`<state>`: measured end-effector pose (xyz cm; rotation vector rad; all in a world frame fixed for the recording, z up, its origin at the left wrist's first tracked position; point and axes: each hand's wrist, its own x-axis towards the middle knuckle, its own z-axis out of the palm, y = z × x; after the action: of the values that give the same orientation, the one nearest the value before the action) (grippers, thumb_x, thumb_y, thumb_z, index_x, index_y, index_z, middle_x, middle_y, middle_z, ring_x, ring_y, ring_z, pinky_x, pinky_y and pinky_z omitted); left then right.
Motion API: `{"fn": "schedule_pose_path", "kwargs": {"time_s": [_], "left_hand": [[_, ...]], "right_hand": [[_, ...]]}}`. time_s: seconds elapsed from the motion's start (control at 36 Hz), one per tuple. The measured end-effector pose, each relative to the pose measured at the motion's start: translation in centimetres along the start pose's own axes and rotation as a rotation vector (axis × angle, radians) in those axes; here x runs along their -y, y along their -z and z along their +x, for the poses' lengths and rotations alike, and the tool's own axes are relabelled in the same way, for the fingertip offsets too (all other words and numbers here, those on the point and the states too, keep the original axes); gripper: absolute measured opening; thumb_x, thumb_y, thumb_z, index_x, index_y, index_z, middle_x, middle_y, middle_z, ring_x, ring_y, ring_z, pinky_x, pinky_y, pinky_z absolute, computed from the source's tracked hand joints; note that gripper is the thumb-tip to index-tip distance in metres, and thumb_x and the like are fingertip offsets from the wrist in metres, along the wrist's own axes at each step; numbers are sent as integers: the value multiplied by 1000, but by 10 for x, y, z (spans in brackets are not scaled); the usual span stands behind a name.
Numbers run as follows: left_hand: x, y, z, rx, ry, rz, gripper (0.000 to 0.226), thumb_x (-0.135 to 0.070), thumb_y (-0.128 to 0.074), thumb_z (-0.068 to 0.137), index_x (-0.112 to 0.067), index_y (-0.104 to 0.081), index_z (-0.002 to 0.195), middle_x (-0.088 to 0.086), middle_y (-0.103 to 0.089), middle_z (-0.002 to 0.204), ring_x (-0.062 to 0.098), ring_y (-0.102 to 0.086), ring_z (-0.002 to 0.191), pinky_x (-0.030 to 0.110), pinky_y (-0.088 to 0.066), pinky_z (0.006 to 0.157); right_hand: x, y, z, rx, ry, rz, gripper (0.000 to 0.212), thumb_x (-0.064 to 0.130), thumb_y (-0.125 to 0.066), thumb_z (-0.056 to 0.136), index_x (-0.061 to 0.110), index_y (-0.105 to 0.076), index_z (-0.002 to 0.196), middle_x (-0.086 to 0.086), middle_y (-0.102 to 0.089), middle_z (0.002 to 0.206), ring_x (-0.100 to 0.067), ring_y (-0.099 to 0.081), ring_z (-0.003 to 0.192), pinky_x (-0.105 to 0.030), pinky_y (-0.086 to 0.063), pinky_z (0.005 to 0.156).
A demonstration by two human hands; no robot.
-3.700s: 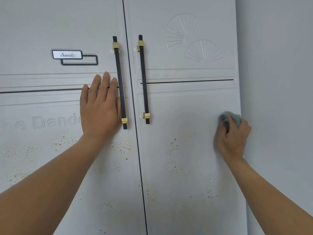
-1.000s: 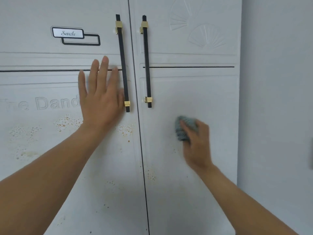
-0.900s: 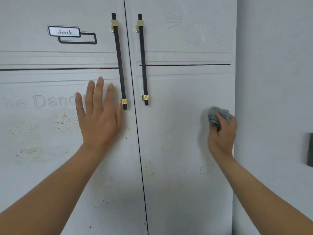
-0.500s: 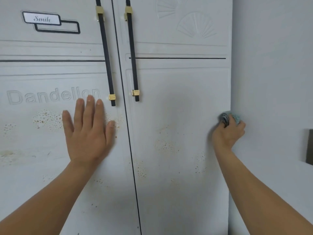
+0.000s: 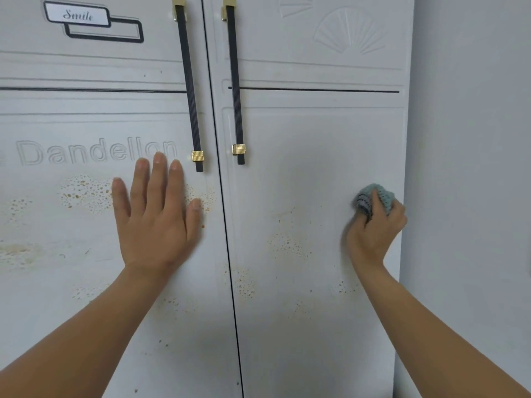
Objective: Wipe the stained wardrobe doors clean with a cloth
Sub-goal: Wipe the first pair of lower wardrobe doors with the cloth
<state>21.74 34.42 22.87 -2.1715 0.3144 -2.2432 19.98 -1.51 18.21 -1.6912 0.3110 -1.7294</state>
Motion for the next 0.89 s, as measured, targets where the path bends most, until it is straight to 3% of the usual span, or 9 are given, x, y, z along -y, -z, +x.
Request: {"fn": "schedule_pose_path", "kwargs": {"time_s": [0.14,0.31,0.36,0.42,0.5,0.58,0.72,0.81,0.89], "left_hand": [[0,0,1,-10,-9,10,62,-41,-42,106,-11,-37,160,13,-31,169,33,-24,158,63,-22,124],[0,1,0,-13,-10,8,62,-41,-42,107,-11,-36,161,13,-32,168,34,-24,158,63,-22,124],[0,1,0,-9,-10,7,62,-41,-41,107,-11,-35,161,13,-31,169,34,-24,158,62,-21,125],[0,2,1,-5,-10,6,63,-41,-41,107,-11,-35,161,13,-31,169,34,-24,158,62,-21,125],[0,2,1,6,-7,3,63,-41,-41,107,-11,-35,161,13,-31,169,33,-24,158,62,-21,125],[0,3,1,17,-7,-3,63,-42,-40,107,-11,-35,162,13,-30,169,33,-22,159,62,-20,125],[0,3,1,27,-1,-2,63,-42,-39,107,-12,-33,162,12,-29,170,33,-21,159,62,-19,125],[-1,3,1,22,-5,0,63,-42,-39,107,-12,-33,162,12,-29,170,33,-22,159,62,-19,126],[-1,3,1,14,-4,4,63,-41,-40,107,-12,-34,162,12,-31,169,33,-23,158,62,-20,125]], "right_hand": [[-20,6,-7,101,248,-79,52,1,-45,86,4,-59,136,-24,-47,132,-36,-39,116,-28,-28,104],[-4,3,10,-52,-127,19,45,-1,-48,95,6,-56,140,-21,-44,138,-42,-38,124,-47,-39,106],[9,-4,3,-75,-148,33,46,-2,-49,95,6,-56,140,-20,-43,140,-41,-37,124,-38,-37,107],[19,-9,-9,-49,-55,41,45,-3,-51,94,5,-56,139,-21,-45,137,-38,-38,120,-25,-30,104],[20,-11,-31,25,278,11,43,-2,-50,91,-2,-61,132,-19,-48,127,-32,-41,110,-12,-20,106],[7,-7,-30,95,445,-26,46,4,-46,89,-3,-61,131,-15,-45,127,-34,-41,111,-20,-26,105],[12,-5,-14,-3,-19,16,51,-4,-48,90,6,-55,140,-22,-45,135,-38,-39,119,-36,-37,103],[31,-13,-22,-71,-59,66,43,-1,-52,94,3,-56,137,-14,-46,128,-18,-38,116,-25,-36,99],[42,-12,-43,16,219,126,25,-9,-57,92,-7,-64,116,3,-51,104,12,-41,107,-9,-38,90]]}}
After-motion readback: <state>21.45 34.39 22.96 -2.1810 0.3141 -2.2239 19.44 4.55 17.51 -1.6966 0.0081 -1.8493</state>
